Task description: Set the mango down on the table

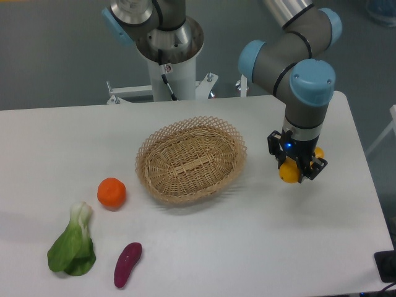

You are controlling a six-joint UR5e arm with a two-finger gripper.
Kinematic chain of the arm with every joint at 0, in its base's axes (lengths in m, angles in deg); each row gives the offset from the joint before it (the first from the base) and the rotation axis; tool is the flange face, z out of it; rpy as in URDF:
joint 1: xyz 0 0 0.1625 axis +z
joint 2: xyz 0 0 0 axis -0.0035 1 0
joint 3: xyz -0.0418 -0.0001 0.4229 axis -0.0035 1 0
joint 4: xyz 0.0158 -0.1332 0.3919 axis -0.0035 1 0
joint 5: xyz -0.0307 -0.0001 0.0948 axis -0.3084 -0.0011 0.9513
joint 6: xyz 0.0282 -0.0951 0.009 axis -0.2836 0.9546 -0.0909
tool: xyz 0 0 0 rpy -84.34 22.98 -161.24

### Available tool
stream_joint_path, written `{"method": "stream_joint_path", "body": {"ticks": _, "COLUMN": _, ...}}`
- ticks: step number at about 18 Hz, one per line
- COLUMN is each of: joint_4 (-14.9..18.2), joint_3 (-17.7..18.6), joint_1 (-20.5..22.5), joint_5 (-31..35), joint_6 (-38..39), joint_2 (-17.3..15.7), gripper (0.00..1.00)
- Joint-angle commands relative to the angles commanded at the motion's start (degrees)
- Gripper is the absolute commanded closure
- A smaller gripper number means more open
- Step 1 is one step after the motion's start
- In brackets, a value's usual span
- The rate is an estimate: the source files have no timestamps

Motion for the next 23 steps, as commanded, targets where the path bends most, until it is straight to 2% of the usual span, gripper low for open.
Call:
{"method": "stream_joint_path", "body": {"ticks": 8, "joint_4": 0.0, "joint_3": 0.0, "joint_1": -0.1, "joint_5": 0.0, "joint_6": 1.0, "joint_2": 0.1, "gripper": 0.66}}
{"method": "stream_joint_path", "body": {"ticks": 16, "joint_4": -2.4, "joint_3": -1.1, "joint_1": -2.4, "joint_5": -0.5, "joint_6": 6.8, "joint_2": 3.9, "gripper": 0.67}}
{"method": "stream_joint_path", "body": {"ticks": 20, "joint_4": -5.0, "joint_3": -2.0, "joint_1": -4.9, "joint_5": -0.4, "joint_6": 13.0, "joint_2": 6.2, "gripper": 0.67}}
{"method": "stream_joint_path", "body": {"ticks": 23, "joint_4": -8.5, "joint_3": -2.0, "joint_1": -6.7, "joint_5": -0.4, "joint_6": 14.7, "joint_2": 7.6, "gripper": 0.66}}
